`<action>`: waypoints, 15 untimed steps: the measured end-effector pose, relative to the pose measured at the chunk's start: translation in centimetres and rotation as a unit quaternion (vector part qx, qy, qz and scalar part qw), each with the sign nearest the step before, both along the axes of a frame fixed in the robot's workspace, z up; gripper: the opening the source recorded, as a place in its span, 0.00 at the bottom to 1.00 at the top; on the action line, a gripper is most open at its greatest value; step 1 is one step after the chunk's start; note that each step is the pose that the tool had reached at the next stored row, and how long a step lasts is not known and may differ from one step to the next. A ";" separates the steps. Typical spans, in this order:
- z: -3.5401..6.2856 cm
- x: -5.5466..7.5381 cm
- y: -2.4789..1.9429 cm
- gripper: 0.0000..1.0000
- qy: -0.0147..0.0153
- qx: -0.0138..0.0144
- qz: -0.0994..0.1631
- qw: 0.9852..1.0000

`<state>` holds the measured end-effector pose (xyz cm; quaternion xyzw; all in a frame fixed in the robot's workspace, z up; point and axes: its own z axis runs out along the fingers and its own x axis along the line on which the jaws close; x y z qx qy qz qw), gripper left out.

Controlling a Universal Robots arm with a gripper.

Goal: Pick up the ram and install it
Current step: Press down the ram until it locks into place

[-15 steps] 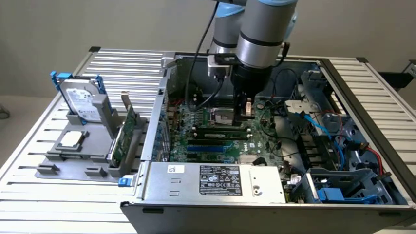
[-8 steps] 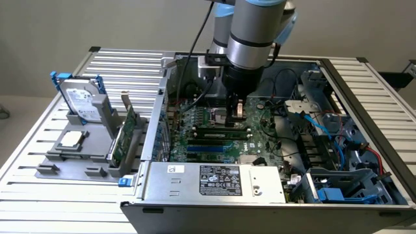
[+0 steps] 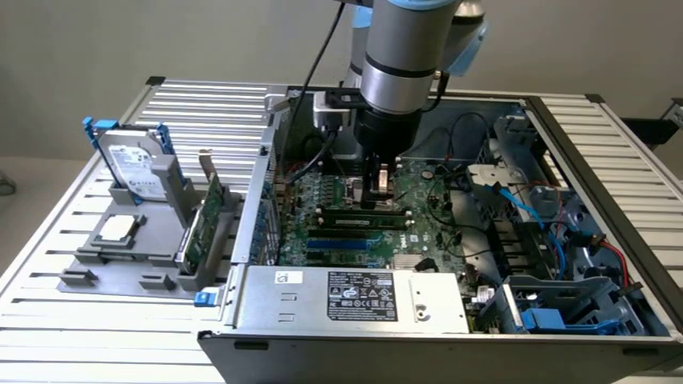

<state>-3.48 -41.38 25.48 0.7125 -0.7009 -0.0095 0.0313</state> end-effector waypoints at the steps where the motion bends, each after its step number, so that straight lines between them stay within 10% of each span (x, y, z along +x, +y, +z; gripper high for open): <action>1: 0.00 0.0 0.00 0.11 0.000 0.000 0.000 1.000; 15: -0.01 0.0 -0.14 0.11 0.000 0.000 0.000 1.000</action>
